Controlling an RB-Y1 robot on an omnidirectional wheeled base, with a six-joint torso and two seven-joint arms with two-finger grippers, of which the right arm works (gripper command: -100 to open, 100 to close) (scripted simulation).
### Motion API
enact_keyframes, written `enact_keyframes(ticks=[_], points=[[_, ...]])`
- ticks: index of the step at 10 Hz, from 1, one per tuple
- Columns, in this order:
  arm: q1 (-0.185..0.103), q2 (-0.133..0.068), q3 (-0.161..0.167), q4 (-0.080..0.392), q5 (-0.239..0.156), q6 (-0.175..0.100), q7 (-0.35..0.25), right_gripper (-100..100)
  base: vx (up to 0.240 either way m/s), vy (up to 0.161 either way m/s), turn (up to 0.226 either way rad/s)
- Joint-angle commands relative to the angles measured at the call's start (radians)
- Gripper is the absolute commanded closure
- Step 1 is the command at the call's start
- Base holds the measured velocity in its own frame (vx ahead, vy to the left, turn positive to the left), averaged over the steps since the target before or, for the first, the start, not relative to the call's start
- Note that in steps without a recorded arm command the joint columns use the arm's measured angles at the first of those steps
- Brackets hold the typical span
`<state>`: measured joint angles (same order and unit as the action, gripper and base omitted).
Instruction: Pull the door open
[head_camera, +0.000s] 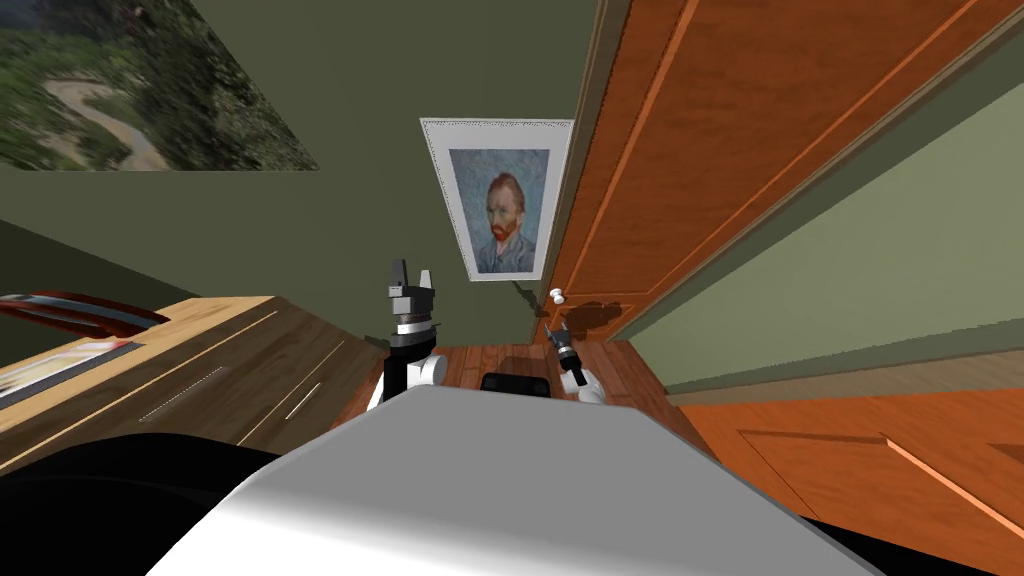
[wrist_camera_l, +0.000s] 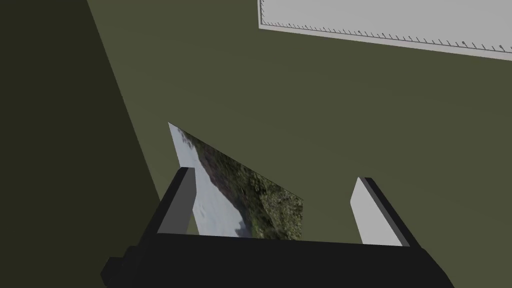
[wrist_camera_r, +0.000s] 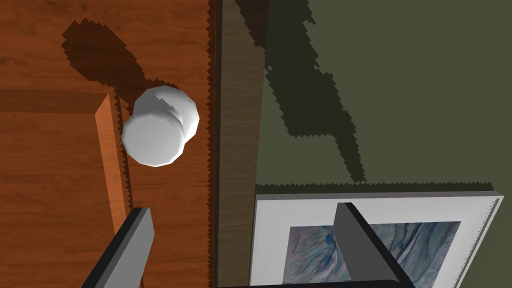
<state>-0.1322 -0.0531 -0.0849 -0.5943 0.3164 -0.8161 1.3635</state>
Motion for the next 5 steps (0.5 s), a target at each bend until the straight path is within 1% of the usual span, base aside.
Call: enact_keyframes(ticks=[1,3,5], points=[[-0.009,0.023,-0.016,0.008,-0.019,0.005,0.031,-100,0.138,-0.095,0.102],[-0.022,0.051,-0.029,0.012,-0.036,0.008,0.055,-100,0.181,-0.138,0.024],[-0.036,0.075,-0.037,0.011,-0.047,0.008,0.071,-100,0.184,-0.119,-0.046]])
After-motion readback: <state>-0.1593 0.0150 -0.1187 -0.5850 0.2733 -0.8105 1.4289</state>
